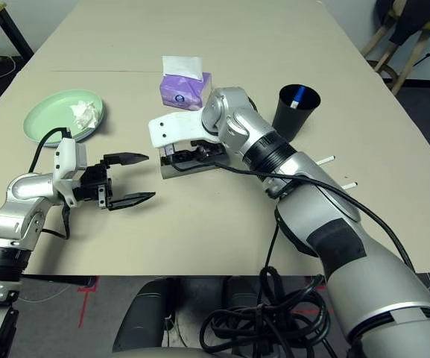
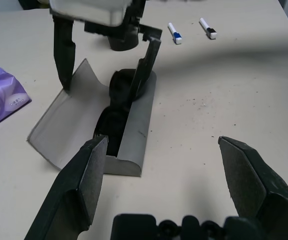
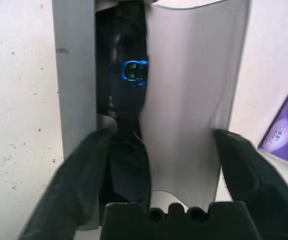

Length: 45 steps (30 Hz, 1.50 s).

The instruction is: Organize and tidy the items on the table.

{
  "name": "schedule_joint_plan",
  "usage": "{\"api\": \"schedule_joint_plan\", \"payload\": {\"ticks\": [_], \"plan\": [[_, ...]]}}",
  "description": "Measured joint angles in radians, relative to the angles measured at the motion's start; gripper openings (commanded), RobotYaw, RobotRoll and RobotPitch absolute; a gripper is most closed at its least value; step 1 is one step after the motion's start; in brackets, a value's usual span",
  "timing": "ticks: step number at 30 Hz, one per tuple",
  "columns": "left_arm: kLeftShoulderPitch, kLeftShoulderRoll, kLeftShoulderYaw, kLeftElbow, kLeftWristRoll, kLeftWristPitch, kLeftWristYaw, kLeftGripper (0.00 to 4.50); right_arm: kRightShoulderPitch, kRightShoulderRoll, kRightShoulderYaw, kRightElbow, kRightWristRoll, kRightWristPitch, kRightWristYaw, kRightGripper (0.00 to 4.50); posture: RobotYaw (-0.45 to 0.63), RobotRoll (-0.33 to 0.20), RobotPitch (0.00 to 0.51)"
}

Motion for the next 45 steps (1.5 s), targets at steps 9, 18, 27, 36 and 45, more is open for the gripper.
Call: {"api": "schedule_joint_plan", "payload": {"ticks": [9,18,27,36,45], "plan": [[0.001,0.004,0.0,0.014,-0.001,-0.001,-0.012,4.5,0.178,-0.086,-0.219,-0.383,0.178,0.268,0.013,4.48,0.09,0.0,0.124],[-0.045,0.003,0.007,0.11,0.001,-0.037,-0.032,4.5,0.598,-0.041,-0.547,-0.576,0.511,0.228,-0.174,4.48,0.05,0.0,0.123],[-0.1,-0.006,0.018,0.31,0.025,-0.16,-0.044,4.5,0.876,-0.016,-0.708,-0.542,0.72,-0.073,-0.275,4.48,0.07,0.0,0.124],[-0.134,-0.047,0.047,0.329,0.026,-0.094,0.048,4.5,0.982,-0.091,-0.773,-0.377,0.818,-0.389,-0.226,4.48,0.07,0.0,0.115],[-0.159,-0.064,0.079,0.335,0.025,-0.075,0.111,4.5,0.965,-0.117,-0.774,-0.263,0.876,-0.567,-0.17,4.48,0.08,0.0,0.109]]}}
